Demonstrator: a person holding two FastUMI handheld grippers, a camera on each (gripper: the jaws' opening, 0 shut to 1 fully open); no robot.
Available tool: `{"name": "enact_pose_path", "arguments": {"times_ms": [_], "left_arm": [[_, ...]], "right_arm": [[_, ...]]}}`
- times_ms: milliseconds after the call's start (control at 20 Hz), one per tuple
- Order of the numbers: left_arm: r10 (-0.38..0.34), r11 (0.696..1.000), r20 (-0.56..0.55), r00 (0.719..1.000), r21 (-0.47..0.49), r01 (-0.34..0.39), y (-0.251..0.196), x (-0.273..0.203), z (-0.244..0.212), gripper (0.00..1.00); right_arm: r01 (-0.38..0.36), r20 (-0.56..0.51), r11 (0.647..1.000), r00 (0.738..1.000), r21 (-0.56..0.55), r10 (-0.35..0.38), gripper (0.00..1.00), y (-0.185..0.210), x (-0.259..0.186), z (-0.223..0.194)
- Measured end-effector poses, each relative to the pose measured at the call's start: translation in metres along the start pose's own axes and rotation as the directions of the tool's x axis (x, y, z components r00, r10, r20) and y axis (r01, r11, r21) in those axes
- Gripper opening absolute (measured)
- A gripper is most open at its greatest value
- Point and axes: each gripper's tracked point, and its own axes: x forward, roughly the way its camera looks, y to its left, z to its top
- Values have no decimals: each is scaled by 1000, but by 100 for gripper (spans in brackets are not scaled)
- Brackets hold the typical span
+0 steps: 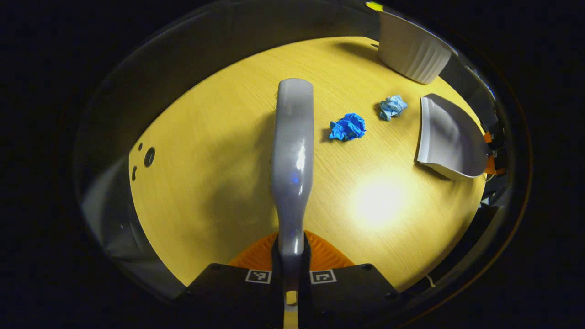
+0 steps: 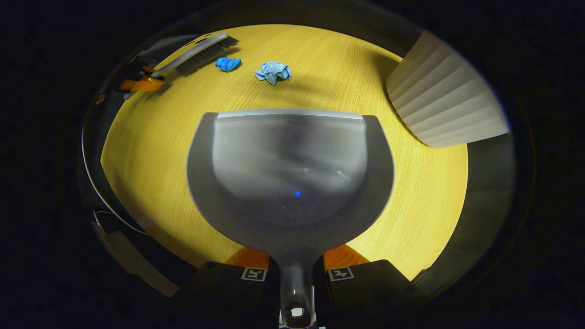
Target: Pick up the small broom and dustpan from the desktop, sweep the trash into the dustpan with the broom, and then empty the trash into the garbage bin.
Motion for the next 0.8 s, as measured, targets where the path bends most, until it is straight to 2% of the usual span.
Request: {"name": "enact_pose_path", "arguments": {"times_ms": [200,250,300,400,700,800], "left_arm": [[-14,997,1,1000,80,14,-12,12,25,16],[-17,994,-1,1000,104,17,-17,12,30,19],[-24,991,-2,1000,130,24,-21,11,34,16],[-48,984,-4,999,173,48,-40,11,42,16],[-114,944,-23,993,308,115,-81,6,55,16],[-154,936,-26,988,316,154,-98,4,59,16]], "right_arm": [[1,-4,1000,1000,-5,-1,33,1,-2,2],[0,-6,1000,1000,-3,0,34,2,-2,3],[0,-6,1000,1000,1,0,34,2,-1,4],[3,-8,1000,1000,2,-3,34,2,-1,4],[14,-14,1000,1000,-10,-14,34,3,-2,3],[17,-17,1000,1000,-18,-17,34,2,-4,4]]}}
